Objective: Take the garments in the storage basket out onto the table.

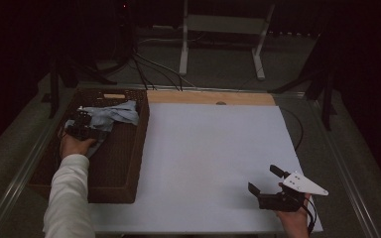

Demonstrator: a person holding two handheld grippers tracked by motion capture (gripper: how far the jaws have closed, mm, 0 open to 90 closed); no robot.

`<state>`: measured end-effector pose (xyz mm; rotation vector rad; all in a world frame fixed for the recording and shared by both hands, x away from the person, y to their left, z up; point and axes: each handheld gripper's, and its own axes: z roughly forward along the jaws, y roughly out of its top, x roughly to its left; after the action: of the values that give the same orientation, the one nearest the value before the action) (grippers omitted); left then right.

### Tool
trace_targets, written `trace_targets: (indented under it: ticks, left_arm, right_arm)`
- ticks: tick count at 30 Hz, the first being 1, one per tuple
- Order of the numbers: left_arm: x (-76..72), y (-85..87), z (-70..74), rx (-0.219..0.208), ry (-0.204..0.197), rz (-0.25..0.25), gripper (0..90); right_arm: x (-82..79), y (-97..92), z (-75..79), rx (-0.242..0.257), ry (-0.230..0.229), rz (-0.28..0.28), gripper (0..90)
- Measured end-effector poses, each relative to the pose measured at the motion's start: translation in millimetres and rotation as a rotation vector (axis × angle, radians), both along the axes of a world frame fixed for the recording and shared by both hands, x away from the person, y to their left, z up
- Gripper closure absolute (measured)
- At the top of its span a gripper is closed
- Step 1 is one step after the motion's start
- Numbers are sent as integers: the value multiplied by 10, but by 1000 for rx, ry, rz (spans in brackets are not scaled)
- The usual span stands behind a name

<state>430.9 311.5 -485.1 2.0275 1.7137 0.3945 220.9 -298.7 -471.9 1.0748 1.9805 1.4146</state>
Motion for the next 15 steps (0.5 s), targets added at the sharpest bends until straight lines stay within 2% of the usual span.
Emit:
trace_targets:
  ticks: [1,4,8,12,13,14,15]
  left_arm:
    - [0,0,0,0,0,0,79]
    - [14,-13,-22,12,33,8,104]
    - [28,-27,-67,18,94,12,139]
    - [34,-28,-81,36,115,22,170]
    - [35,-29,-79,62,124,28,255]
    - [34,-30,-72,82,125,34,255]
    - [34,-26,-65,89,129,38,300]
  right_arm:
    - [0,0,0,0,0,0,1]
    - [-3,-4,1,2,-1,0,1]
    - [-3,-5,0,2,1,-1,1]
    - [-6,-3,1,1,0,0,1]
    - [-6,-5,2,3,-1,-1,1]
    - [-6,-5,2,3,-1,-1,1]
    - [-6,-6,2,4,0,-2,1]
